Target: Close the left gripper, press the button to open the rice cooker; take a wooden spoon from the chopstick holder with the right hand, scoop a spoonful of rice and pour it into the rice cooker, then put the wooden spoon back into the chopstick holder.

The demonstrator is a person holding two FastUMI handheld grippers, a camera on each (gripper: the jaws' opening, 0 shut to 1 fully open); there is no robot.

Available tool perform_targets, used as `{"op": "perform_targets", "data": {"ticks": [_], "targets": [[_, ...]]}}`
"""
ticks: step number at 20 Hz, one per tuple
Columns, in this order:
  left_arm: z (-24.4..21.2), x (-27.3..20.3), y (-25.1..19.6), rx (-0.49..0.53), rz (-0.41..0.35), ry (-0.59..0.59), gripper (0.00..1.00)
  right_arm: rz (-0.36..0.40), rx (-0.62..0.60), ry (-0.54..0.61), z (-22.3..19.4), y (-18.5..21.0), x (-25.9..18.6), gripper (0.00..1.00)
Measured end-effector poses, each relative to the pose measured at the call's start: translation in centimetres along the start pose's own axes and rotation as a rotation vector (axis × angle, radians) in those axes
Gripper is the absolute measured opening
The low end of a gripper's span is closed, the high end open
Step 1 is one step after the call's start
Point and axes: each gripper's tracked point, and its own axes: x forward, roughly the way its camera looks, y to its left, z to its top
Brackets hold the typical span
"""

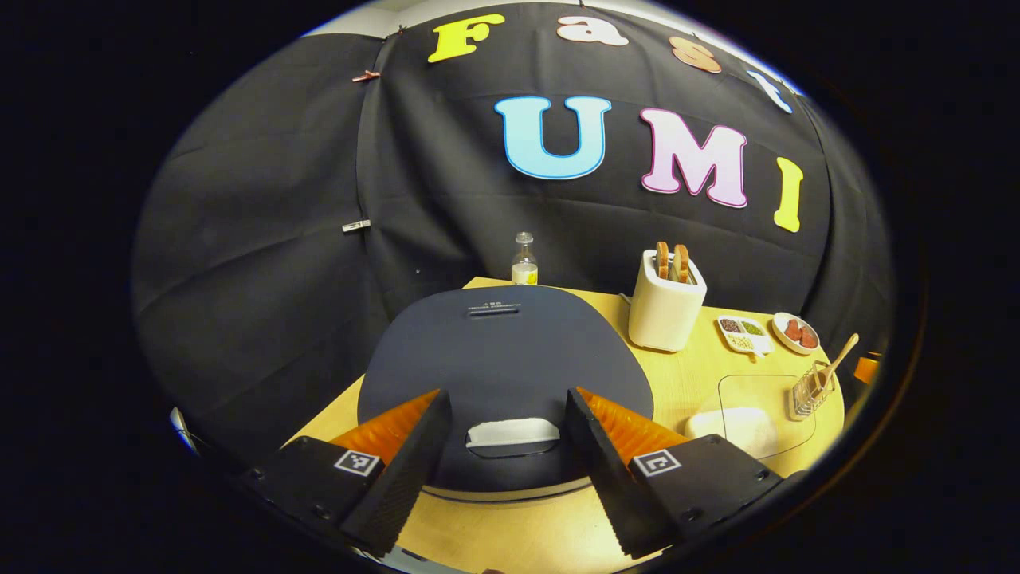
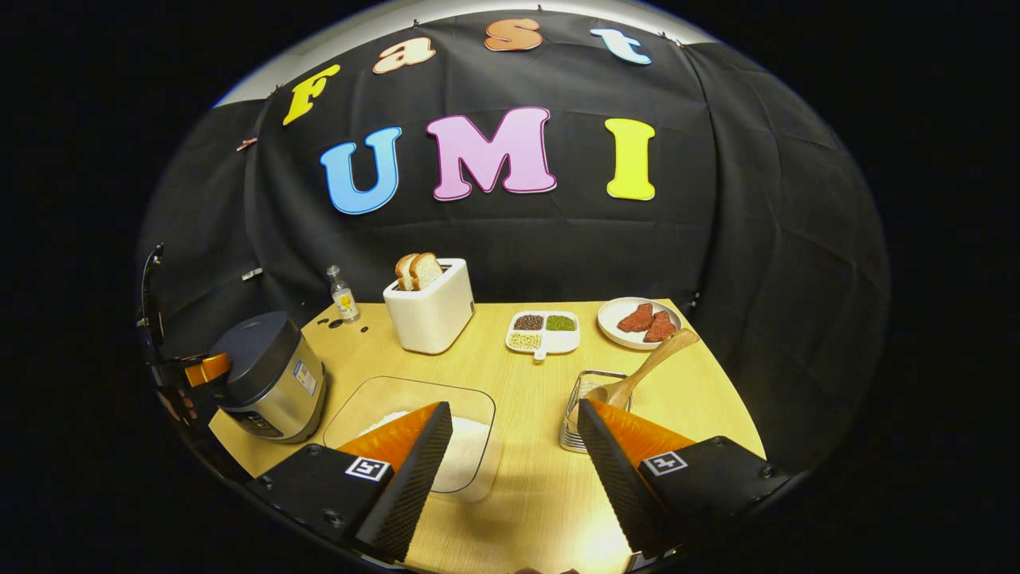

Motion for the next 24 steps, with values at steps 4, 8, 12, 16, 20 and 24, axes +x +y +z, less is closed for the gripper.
{"op": "perform_targets", "data": {"ticks": [4,8,12,16,20,24], "targets": [[1.1,-1.2,-0.5,0.009,0.005,-0.017,0.98,0.032,0.004,-0.009,0.7,-0.8,0.1,0.99],[7.1,-5.8,-3.7,-0.007,-0.001,-0.175,0.96,0.034,-0.035,-0.081,4.4,-2.3,-1.0,0.99],[12.4,-10.8,-8.3,-0.04,-0.107,-0.302,0.96,-0.027,-0.022,-0.25,11.0,-3.3,-5.2,0.99],[14.3,-15.8,-10.4,0.015,-0.187,-0.368,0.96,-0.114,0.013,-0.35,12.7,-2.9,-11.3,0.98],[11.2,-20.2,-11.8,0.016,-0.302,-0.359,0.96,-0.199,-0.068,-0.38,9.5,-2.2,-17.4,1.0],[8.6,-22.0,-10.7,0.011,-0.356,-0.363,0.96,-0.222,-0.073,-0.373,5.9,-0.8,-20.7,0.98]]}}
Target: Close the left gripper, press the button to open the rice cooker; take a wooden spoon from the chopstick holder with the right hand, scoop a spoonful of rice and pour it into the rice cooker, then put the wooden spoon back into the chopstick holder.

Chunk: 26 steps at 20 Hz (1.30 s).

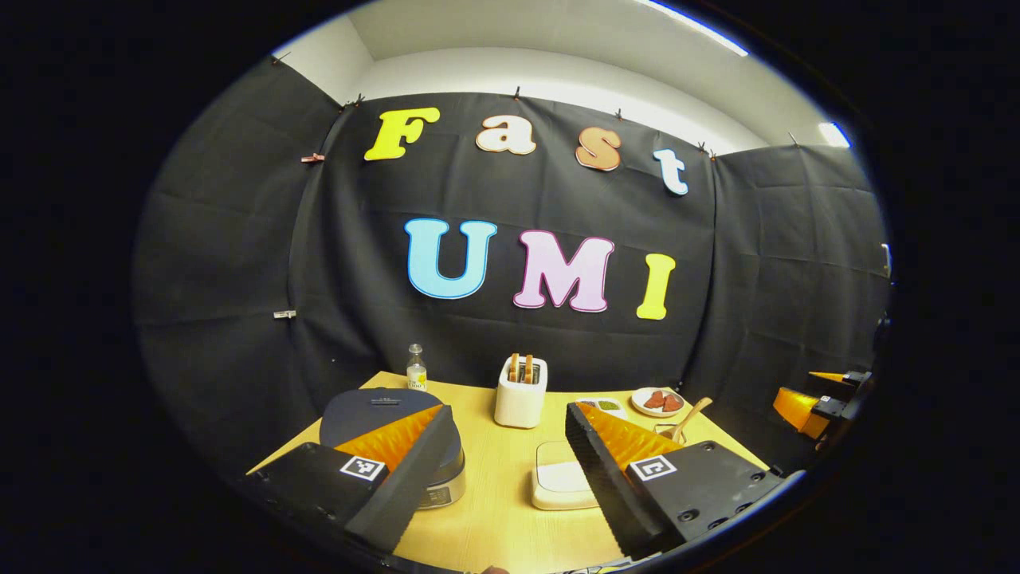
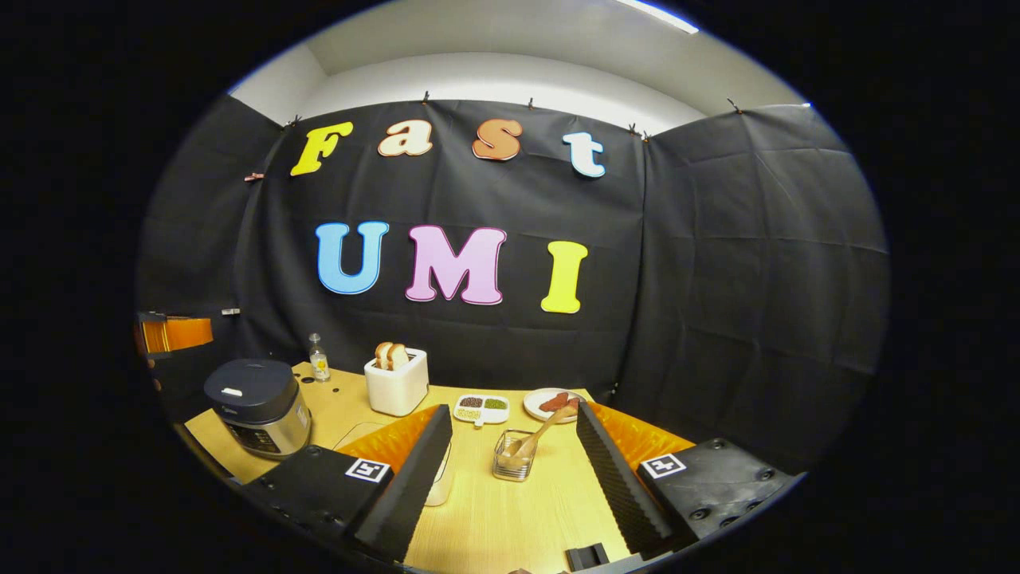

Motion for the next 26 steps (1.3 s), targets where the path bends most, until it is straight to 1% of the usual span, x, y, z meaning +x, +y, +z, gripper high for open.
{"op": "perform_targets", "data": {"ticks": [1,3,4,5,6,8,9,10,15,16,17,19,20,21,24,25,26], "targets": [[-0.7,-0.3,0.0,0.003,-0.004,0.012,0.96,0.0,0.021,0.016,-0.4,0.3,-0.7,0.99],[-0.9,-0.9,0.1,0.014,-0.012,0.02,0.95,-0.005,0.047,0.012,0.0,0.4,-1.2,0.99],[-0.7,-1.1,-0.1,0.021,-0.022,0.015,0.92,-0.014,0.046,0.002,0.5,0.0,-1.2,0.99],[-0.9,-1.1,-0.3,0.029,-0.033,0.02,0.92,-0.019,0.044,-0.004,0.7,-0.1,-1.3,0.99],[-1.3,-1.2,-0.5,0.036,-0.038,0.029,0.95,-0.02,0.046,-0.006,0.7,0.1,-1.3,0.99],[-1.1,-1.3,-0.7,0.041,-0.045,0.026,0.95,-0.019,0.056,-0.004,0.8,0.3,-1.1,0.99],[-0.9,-1.4,-0.8,0.043,-0.046,0.021,0.92,-0.018,0.061,-0.002,0.8,0.4,-1.0,0.99],[-0.7,-1.5,-0.7,0.045,-0.044,0.017,0.95,-0.018,0.067,0.0,0.9,0.5,-0.9,0.99],[-1.2,-1.5,-0.4,0.039,-0.043,0.024,0.95,-0.012,0.061,-0.004,1.2,0.9,-0.9,0.99],[-1.3,-1.6,-0.3,0.039,-0.039,0.027,0.95,-0.011,0.061,-0.001,0.9,1.1,-0.9,0.96],[-1.6,-1.6,-0.1,0.04,-0.039,0.029,0.95,-0.009,0.065,0.0,0.8,1.3,-1.0,0.99],[-1.7,-1.7,-0.1,0.049,-0.038,0.026,0.95,-0.009,0.068,0.008,0.3,1.3,-1.2,0.99],[-1.7,-1.7,-0.1,0.057,-0.038,0.026,0.95,-0.008,0.067,0.017,0.0,1.4,-1.1,0.96],[-2.0,-1.8,-0.2,0.06,-0.036,0.029,0.95,-0.001,0.064,0.028,-0.2,1.4,-1.2,0.99],[-2.0,-1.7,-0.8,0.037,-0.053,0.025,0.95,-0.001,0.06,0.014,0.0,0.9,-1.1,0.99],[-2.2,-1.7,-0.7,0.036,-0.047,0.031,0.95,-0.001,0.066,0.014,-0.1,0.8,-1.2,0.96],[-2.1,-1.9,-0.6,0.038,-0.04,0.028,0.96,-0.001,0.074,0.01,0.0,0.6,-1.2,0.99]]}}
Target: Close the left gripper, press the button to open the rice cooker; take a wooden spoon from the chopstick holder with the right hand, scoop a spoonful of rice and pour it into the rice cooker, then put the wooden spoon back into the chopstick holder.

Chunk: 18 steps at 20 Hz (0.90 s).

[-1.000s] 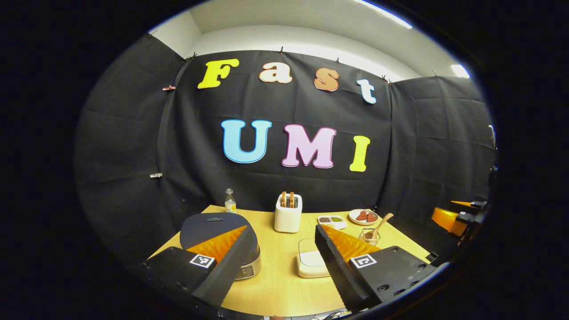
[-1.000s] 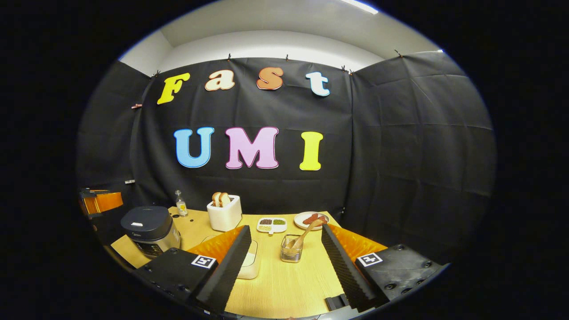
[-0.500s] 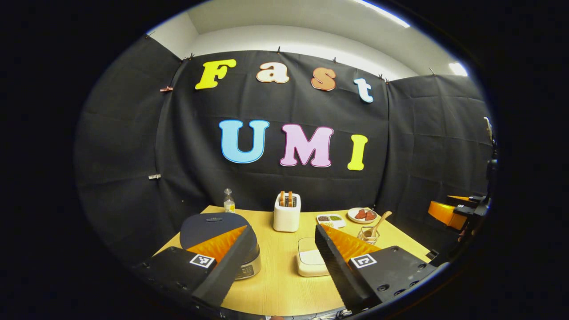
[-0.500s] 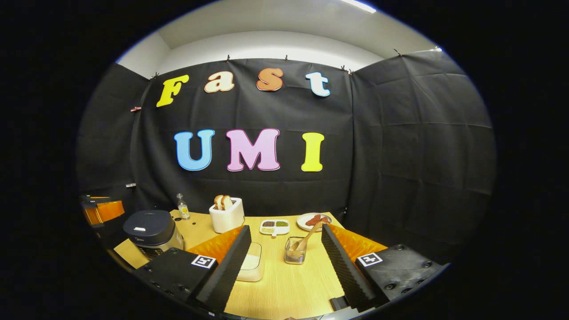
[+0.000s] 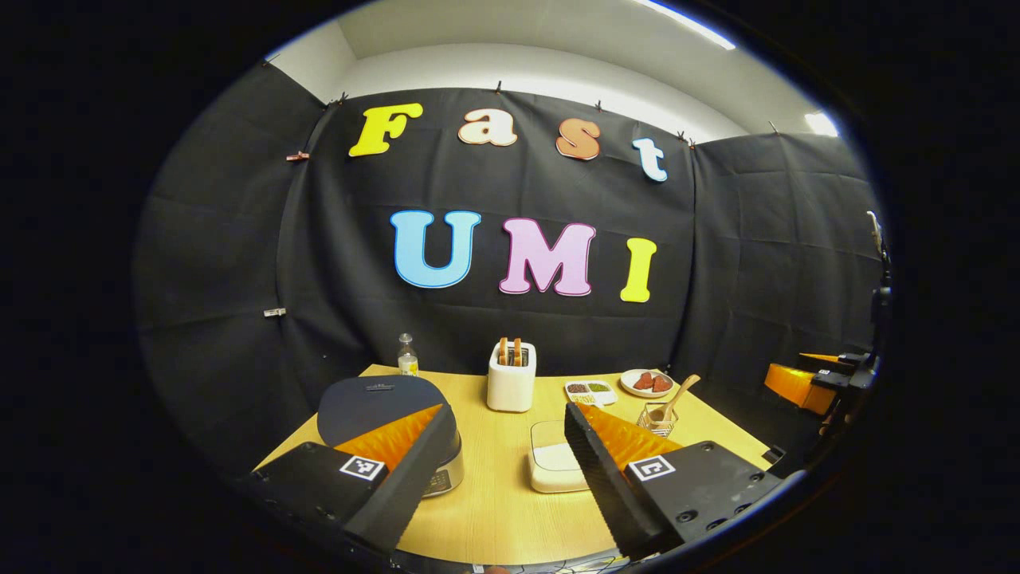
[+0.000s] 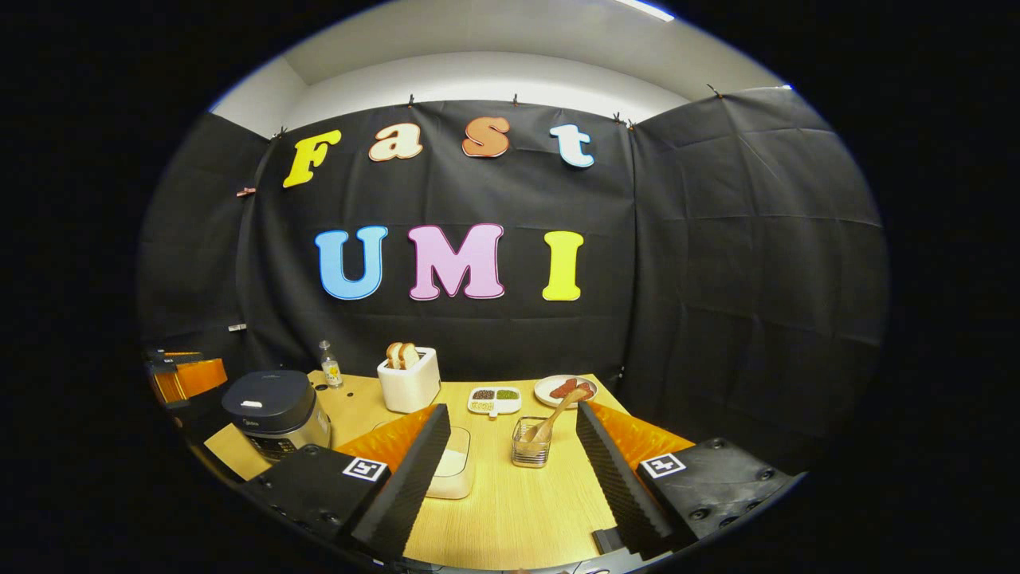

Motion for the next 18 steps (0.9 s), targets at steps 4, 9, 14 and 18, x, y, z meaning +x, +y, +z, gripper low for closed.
{"op": "perform_targets", "data": {"ticks": [4,9,14,18], "targets": [[0.2,-0.1,-0.9,0.017,-0.004,-0.012,0.95,0.005,0.003,0.012,-0.4,-0.7,0.5,0.99],[-0.1,0.4,-2.1,0.016,-0.007,-0.009,0.95,0.007,-0.009,0.015,-0.7,-2.0,0.9,0.99],[-0.3,1.3,-3.6,0.031,0.018,-0.008,0.95,0.017,-0.03,0.005,-1.0,-3.8,2.3,0.99],[-0.6,3.2,-5.0,0.039,0.049,0.009,0.95,0.042,-0.019,0.012,-1.3,-5.1,4.2,0.99]]}}
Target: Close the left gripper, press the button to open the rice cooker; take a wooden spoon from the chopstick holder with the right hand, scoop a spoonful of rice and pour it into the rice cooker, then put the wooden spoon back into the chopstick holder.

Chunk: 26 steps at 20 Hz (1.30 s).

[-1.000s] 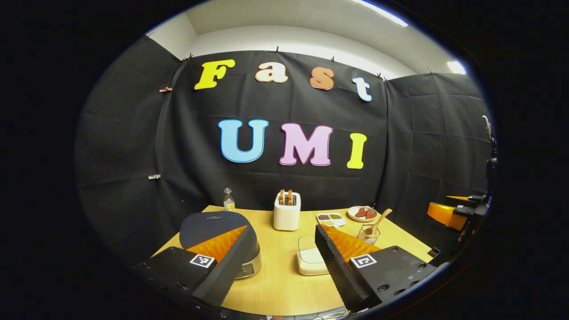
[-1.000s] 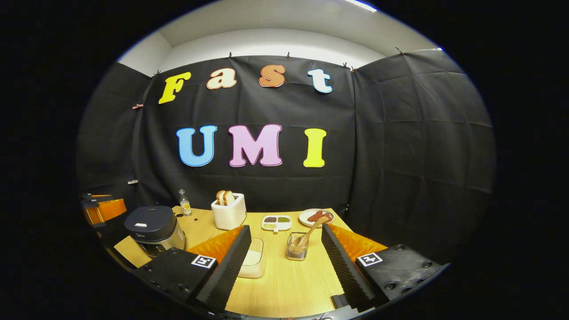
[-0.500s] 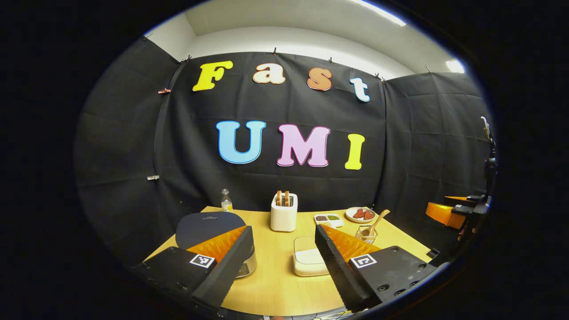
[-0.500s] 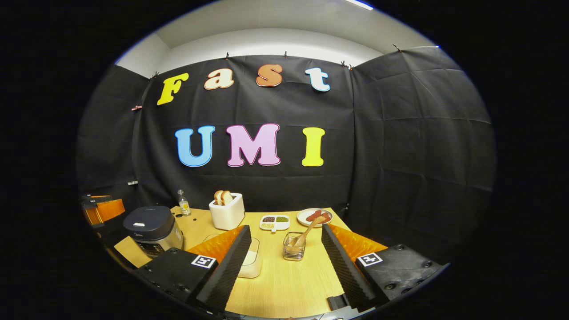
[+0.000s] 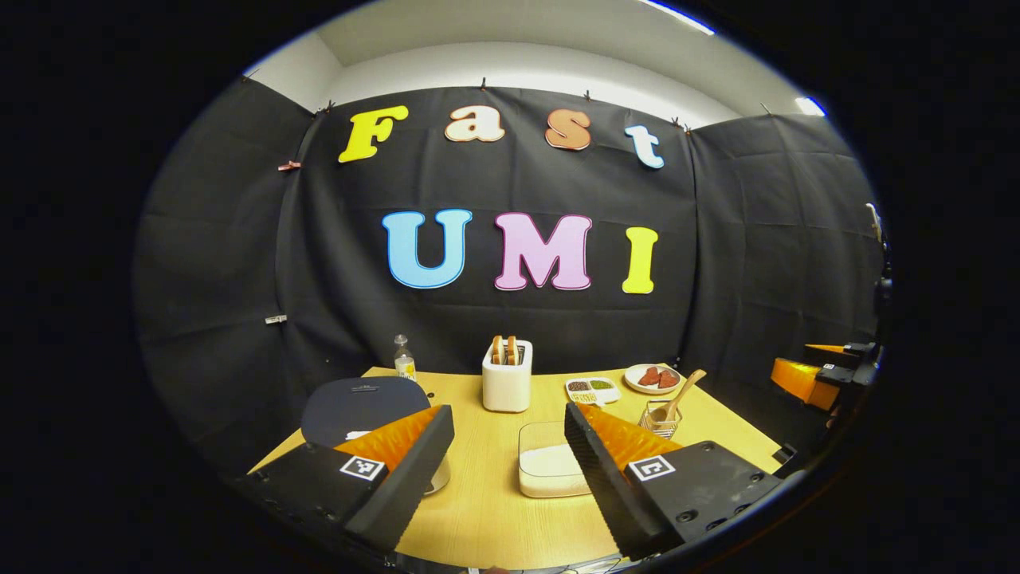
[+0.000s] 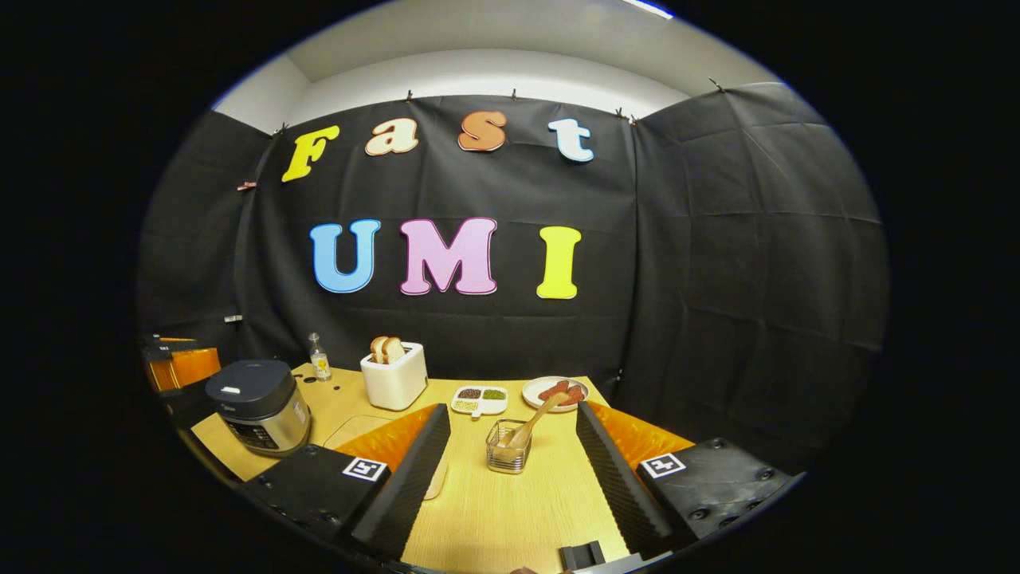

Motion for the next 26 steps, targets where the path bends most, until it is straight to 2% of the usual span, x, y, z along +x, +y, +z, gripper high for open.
{"op": "perform_targets", "data": {"ticks": [3,6,10,15,19,22,24,26], "targets": [[0.1,1.6,-1.2,-0.031,0.015,-0.002,0.95,0.013,-0.001,-0.02,0.6,-1.1,1.6,0.99],[0.3,2.5,-0.6,-0.024,0.068,0.004,0.96,0.041,-0.035,-0.047,0.9,-1.4,2.8,0.99],[0.3,3.1,-1.6,-0.027,0.092,0.009,0.95,0.092,-0.043,-0.029,-0.1,-1.0,3.6,0.99],[0.3,2.1,-3.2,-0.045,0.126,-0.005,0.95,0.141,-0.059,-0.037,-1.2,-0.6,3.6,0.99],[-0.8,0.6,-3.6,-0.082,0.189,-0.012,0.95,0.171,-0.084,-0.022,-2.2,0.2,3.8,0.99],[-0.2,-0.4,-3.8,-0.056,0.217,-0.051,0.95,0.187,-0.078,-0.025,-2.3,0.6,3.7,0.99],[-0.1,-0.5,-4.1,-0.032,0.213,-0.061,0.95,0.187,-0.086,-0.043,-2.0,0.3,3.5,0.99],[-0.3,-0.4,-4.2,-0.049,0.208,-0.048,0.95,0.184,-0.1,-0.061,-1.6,0.1,3.4,0.99]]}}
